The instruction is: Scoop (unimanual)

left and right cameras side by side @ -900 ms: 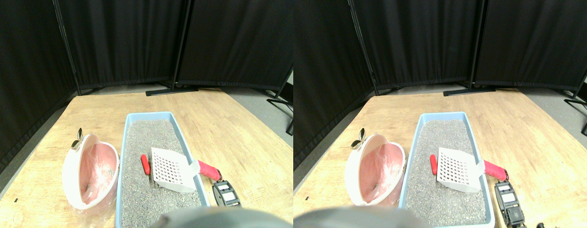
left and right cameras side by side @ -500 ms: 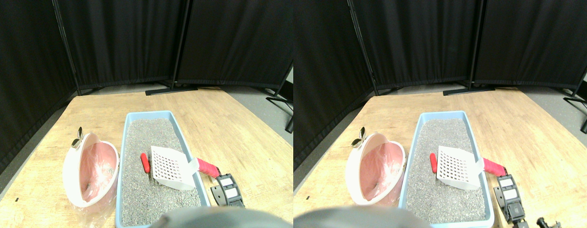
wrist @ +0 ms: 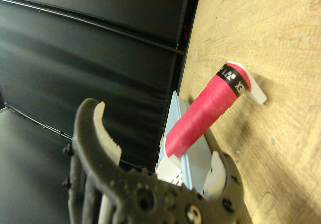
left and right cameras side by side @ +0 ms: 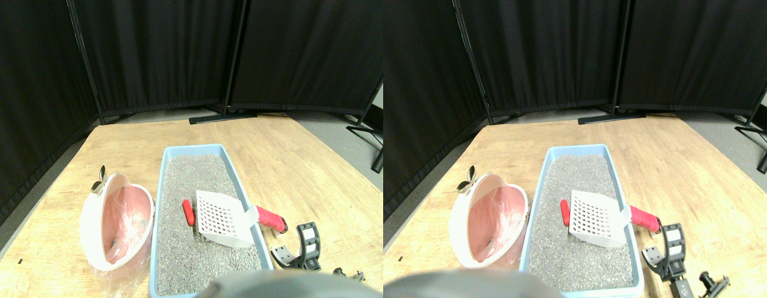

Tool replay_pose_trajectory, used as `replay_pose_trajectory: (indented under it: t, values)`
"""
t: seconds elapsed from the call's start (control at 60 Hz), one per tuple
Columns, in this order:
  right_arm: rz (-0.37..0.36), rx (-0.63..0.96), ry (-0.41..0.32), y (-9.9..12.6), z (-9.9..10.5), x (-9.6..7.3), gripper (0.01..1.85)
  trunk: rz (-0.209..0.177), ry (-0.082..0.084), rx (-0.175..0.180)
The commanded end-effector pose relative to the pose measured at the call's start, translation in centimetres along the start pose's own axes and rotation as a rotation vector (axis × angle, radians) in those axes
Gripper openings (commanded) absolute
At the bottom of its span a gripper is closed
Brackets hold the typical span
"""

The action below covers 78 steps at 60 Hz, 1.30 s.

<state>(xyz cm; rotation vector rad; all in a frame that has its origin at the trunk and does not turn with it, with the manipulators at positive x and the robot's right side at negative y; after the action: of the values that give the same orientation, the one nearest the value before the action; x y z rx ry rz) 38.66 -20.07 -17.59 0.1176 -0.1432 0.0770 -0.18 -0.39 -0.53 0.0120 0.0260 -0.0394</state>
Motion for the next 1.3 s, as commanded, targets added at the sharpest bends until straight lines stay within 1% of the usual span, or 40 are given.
replay_pose_trajectory:
  t: [0.017,0.067,0.083,0.233,0.25,0.283,0.417,0.517,0.533,0.583,0.633,0.667,0.683,0.8,0.85,0.867,1.0,1.183,1.2,1.3]
  values:
    - [-0.016,0.028,-0.014,0.0,-0.1,0.3,1.04,0.002,0.006,-0.018]
    - [-0.014,0.033,-0.015,-0.1,-0.3,0.4,1.03,0.002,0.006,-0.018]
    - [-0.022,0.035,-0.009,-0.1,-0.4,0.5,1.03,0.005,0.012,-0.020]
    - [-0.025,0.037,0.012,-0.5,-1.2,1.2,1.04,0.005,0.012,-0.020]
    - [-0.028,0.033,0.020,-0.5,-1.3,1.3,1.04,0.008,0.015,-0.023]
    - [-0.028,0.033,0.020,-0.5,-1.3,1.3,1.04,0.008,0.015,-0.023]
    - [-0.033,0.043,0.038,-1.0,-2.3,2.2,1.03,0.010,0.019,-0.022]
    - [-0.036,0.039,0.053,-1.2,-2.7,2.6,1.01,0.008,0.018,-0.021]
    - [-0.042,0.046,0.066,-1.4,-2.9,2.9,1.00,0.008,0.018,-0.020]
    - [-0.046,0.049,0.072,-1.4,-2.9,3.1,1.00,0.007,0.018,-0.020]
    - [-0.057,0.056,0.095,-1.6,-2.8,3.4,0.99,0.005,0.020,-0.018]
    - [-0.057,0.056,0.095,-1.6,-2.8,3.4,0.99,0.005,0.020,-0.018]
    - [-0.072,0.051,0.115,-1.6,-2.8,3.6,0.99,0.003,0.020,-0.017]
    - [-0.066,0.072,0.121,-2.0,-3.0,4.4,0.98,0.002,0.021,-0.018]
    - [-0.075,0.076,0.127,-2.0,-3.0,4.5,0.98,0.003,0.020,-0.019]
    - [-0.084,0.085,0.136,-2.1,-3.0,4.8,0.98,0.003,0.020,-0.019]
    - [-0.083,0.101,0.141,-2.2,-3.3,5.4,1.00,0.009,0.022,-0.020]
    - [-0.096,0.096,0.155,-2.2,-3.4,5.8,1.02,0.014,0.022,-0.022]
    - [-0.092,0.107,0.155,-2.1,-3.6,6.0,1.03,0.014,0.022,-0.022]
    - [-0.097,0.124,0.165,-1.9,-3.7,6.4,1.04,0.018,0.023,-0.023]
